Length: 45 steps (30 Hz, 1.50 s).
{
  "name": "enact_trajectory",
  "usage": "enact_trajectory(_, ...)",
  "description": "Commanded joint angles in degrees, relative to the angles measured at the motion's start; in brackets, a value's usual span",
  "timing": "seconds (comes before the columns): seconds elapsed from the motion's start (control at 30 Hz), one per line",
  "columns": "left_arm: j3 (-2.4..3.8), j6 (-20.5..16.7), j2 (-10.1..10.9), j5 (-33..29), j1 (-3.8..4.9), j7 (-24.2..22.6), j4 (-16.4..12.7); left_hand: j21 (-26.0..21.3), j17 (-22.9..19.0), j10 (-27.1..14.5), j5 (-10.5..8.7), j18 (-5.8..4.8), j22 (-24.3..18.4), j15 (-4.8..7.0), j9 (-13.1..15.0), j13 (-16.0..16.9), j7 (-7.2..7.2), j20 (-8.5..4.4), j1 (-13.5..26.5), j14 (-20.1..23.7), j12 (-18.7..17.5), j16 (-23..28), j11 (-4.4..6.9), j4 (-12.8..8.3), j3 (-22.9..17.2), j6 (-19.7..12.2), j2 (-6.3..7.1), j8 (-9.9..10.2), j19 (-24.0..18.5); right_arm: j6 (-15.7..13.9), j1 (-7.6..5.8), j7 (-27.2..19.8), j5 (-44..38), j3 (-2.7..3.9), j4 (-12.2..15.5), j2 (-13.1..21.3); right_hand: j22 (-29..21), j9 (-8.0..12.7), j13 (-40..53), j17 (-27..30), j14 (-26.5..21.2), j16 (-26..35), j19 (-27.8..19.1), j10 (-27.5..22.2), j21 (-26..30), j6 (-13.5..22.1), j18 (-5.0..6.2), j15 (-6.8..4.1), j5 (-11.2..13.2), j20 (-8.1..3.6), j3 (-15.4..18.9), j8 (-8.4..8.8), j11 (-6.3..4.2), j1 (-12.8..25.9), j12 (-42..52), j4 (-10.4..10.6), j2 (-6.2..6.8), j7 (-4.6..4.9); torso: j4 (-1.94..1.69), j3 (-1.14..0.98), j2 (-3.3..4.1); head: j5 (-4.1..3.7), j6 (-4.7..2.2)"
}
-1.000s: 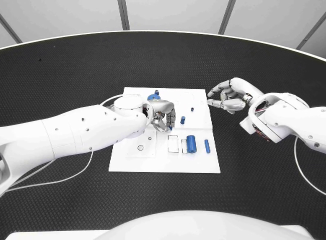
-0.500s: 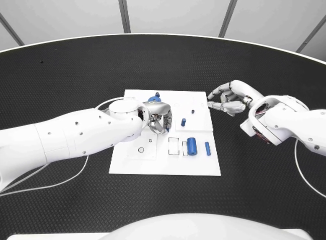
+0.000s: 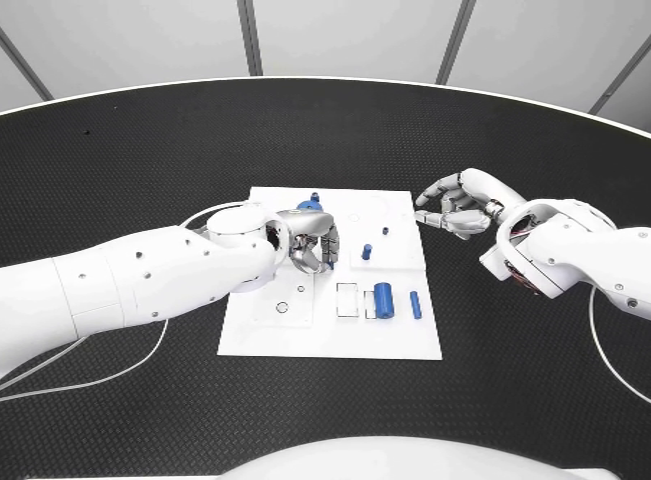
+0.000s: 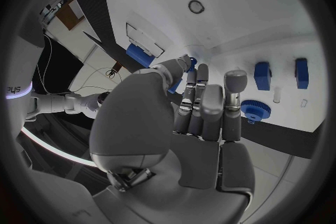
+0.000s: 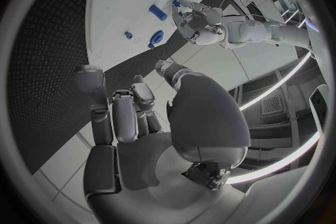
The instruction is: Assemble the parts on the task board
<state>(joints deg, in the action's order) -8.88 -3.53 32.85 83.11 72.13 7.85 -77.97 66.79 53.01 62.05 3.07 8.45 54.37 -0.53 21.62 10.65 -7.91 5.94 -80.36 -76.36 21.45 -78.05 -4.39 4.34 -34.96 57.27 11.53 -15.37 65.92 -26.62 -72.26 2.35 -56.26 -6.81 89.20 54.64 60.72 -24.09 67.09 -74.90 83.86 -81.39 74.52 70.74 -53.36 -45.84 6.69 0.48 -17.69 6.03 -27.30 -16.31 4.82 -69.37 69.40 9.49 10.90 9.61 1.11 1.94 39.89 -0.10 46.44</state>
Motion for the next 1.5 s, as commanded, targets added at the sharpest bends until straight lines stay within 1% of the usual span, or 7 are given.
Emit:
enact_trajectory(0.03,0.09,-0.1,0.3,-0.39,0.14,-0.13,-0.19,0.3,0.03,0.35,-0.26,-0.55,-0.01,0.09,0.05,0.05,-0.04,-0.06,0.61,-0.27,-0.05,-0.21,0.03,-0.03,0.22,0.5,-0.06,-0.16,0.44,0.02,0.0,0.0,0.0,0.0,-0.11,-0.05,0.06,0.08,0.08,-1.4,2.61,0.13,0.02,0.18,0.39,0.45,0.88,-0.37,-0.26,-0.1,-0.33,-0.15,-0.16,-0.39,0.1,0.03,0.09,0.12,-0.03,-0.04,-0.08,-0.13,-0.59)
enact_trajectory(0.3,1.02,-0.07,0.88,-1.29,0.64,-0.23,-0.63,0.34,-0.05,0.41,-0.26,-0.56,0.04,0.1,0.06,0.06,-0.05,-0.07,0.62,-0.27,-0.08,-0.19,0.04,-0.04,0.24,0.53,-0.01,-0.15,0.5,0.06,0.02,-0.03,0.0,0.0,-0.41,-0.3,0.06,0.08,0.08,-1.4,2.61,0.13,0.02,0.18,0.39,0.45,0.88,-0.37,-0.26,-0.1,-0.33,-0.15,-0.16,-0.39,0.1,0.03,0.09,0.12,-0.02,-0.04,-0.09,-0.16,-1.35)
enact_trajectory(0.5,1.53,0.17,1.47,-1.85,1.55,-0.22,-0.54,0.39,-0.03,0.41,-0.26,-0.58,0.12,0.1,0.06,0.07,-0.05,-0.07,0.62,-0.28,-0.08,-0.2,0.04,-0.04,0.23,0.54,-0.01,-0.15,0.55,0.11,0.17,-0.01,0.0,0.0,-0.53,-0.4,0.06,0.08,0.08,-1.4,2.61,0.13,0.02,0.18,0.39,0.45,0.88,-0.37,-0.26,-0.1,-0.33,-0.15,-0.16,-0.39,0.1,0.03,0.09,0.12,0.02,-0.01,-0.05,0.01,-1.71)
enact_trajectory(0.67,3.16,0.5,2.27,-2.89,2.31,-0.13,-0.54,0.4,-0.13,0.44,-0.26,-0.58,0.14,0.11,0.07,0.07,-0.05,-0.08,0.61,-0.26,-0.09,-0.17,0.05,-0.06,0.23,0.56,0.0,-0.15,0.57,0.14,0.25,0.01,0.0,-0.01,-0.61,-0.44,0.06,0.08,0.08,-1.4,2.61,0.13,0.02,0.18,0.39,0.45,0.88,-0.37,-0.26,-0.1,-0.33,-0.15,-0.16,-0.39,0.1,0.03,0.09,0.12,-0.02,-0.01,0.03,0.04,-1.38)
enact_trajectory(0.8,3.75,0.88,2.75,-3.49,3.26,-0.07,-0.22,0.44,-0.18,0.46,-0.26,-0.59,0.19,0.11,0.07,0.08,-0.06,-0.08,0.6,-0.26,-0.11,-0.16,0.05,-0.07,0.24,0.58,0.02,-0.15,0.61,0.16,0.28,0.0,0.0,-0.01,-0.7,-0.55,0.06,0.08,0.08,-1.4,2.61,0.13,0.02,0.18,0.39,0.45,0.88,-0.37,-0.26,-0.1,-0.33,-0.15,-0.16,-0.39,0.1,0.03,0.09,0.12,0.0,0.01,0.03,0.36,-1.54)
enact_trajectory(1.13,4.11,1.29,3.98,-3.88,4.71,0.04,2.02,0.42,-0.27,0.48,-0.26,-0.58,0.16,0.12,0.08,0.08,-0.06,-0.09,0.59,-0.24,-0.12,-0.13,0.05,-0.07,0.23,0.6,0.02,-0.15,0.6,0.22,0.32,-0.01,0.0,-0.01,-0.81,-0.61,0.06,0.08,0.08,-1.4,2.61,0.13,0.02,0.18,0.39,0.45,0.88,-0.37,-0.26,-0.1,-0.33,-0.15,-0.16,-0.39,0.1,0.03,0.09,0.12,0.02,0.05,0.08,0.59,-1.57)
enact_trajectory(1.5,4.11,1.24,4.57,-3.89,4.99,-0.17,4.97,0.46,-0.42,0.53,-0.26,-0.59,0.21,0.13,0.09,0.09,-0.05,-0.1,0.55,-0.2,-0.13,-0.08,0.07,-0.1,0.22,0.65,0.03,-0.16,0.64,0.29,0.35,-0.01,0.0,-0.01,-0.89,-0.69,-0.03,0.14,0.06,-1.37,2.63,0.21,0.08,0.23,0.61,0.47,0.89,-0.38,-0.28,-0.12,-0.37,-0.27,-0.16,-0.41,0.13,-0.01,0.07,0.12,-0.04,0.09,0.11,0.98,-1.34)
